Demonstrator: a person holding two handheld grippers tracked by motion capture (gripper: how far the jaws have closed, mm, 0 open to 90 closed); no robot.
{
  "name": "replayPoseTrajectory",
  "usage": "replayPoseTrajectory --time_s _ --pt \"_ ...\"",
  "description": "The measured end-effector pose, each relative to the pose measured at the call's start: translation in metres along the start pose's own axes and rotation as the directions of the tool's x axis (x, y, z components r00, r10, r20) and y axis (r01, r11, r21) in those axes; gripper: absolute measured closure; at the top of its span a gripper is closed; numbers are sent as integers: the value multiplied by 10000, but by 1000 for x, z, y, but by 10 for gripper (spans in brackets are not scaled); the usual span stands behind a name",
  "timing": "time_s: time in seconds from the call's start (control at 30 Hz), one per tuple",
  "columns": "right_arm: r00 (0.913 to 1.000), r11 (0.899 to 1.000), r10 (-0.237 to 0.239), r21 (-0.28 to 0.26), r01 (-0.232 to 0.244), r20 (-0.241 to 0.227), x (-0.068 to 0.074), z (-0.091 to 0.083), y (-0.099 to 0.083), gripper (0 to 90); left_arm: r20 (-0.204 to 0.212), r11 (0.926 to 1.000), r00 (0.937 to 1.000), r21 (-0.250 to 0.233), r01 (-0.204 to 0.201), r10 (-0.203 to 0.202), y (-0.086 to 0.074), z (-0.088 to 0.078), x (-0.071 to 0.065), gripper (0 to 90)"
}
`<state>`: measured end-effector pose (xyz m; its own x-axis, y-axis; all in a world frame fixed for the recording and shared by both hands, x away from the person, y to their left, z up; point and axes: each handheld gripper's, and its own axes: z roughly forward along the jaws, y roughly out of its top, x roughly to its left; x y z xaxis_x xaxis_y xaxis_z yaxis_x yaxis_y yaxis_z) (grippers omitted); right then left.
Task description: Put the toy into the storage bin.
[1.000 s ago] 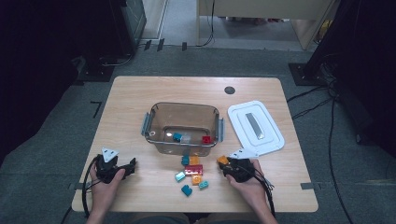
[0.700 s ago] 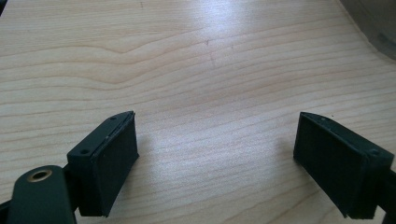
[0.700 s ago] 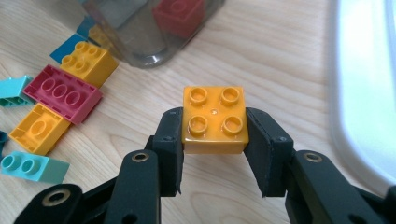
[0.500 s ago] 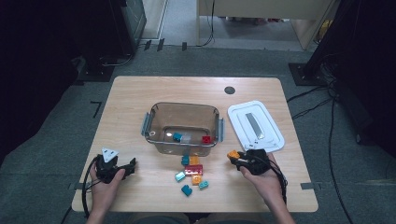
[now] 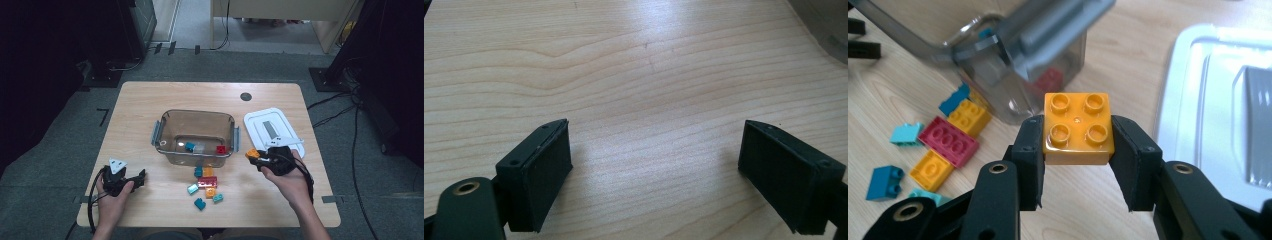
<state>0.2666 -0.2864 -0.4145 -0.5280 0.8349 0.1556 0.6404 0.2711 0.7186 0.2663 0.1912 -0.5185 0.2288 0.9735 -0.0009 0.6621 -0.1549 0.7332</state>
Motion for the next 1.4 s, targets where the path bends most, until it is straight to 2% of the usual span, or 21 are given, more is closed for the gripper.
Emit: replayPoseTrajectory --time_s 0.33,0.53,1.03,1.2,1.4 --pt "9988 9987 -464 -198 462 -147 8 -10 36 598 3 10000 10000 -3 11 -11 0 0 0 135" --pt "9958 9961 -858 -230 851 -307 19 -7 56 598 5 10000 10000 17 -2 2 0 0 0 135" --pt "9853 9889 -1479 -24 1483 -858 51 29 88 598 12 10000 10000 -9 -8 8 0 0 0 135" --pt "9854 9891 -1452 118 1468 -883 55 40 92 597 10 10000 10000 -11 -11 11 0 0 0 134" --pt "9833 9896 -1341 361 1395 -1230 56 52 94 548 24 10000 10000 -6 -29 29 0 0 0 134"
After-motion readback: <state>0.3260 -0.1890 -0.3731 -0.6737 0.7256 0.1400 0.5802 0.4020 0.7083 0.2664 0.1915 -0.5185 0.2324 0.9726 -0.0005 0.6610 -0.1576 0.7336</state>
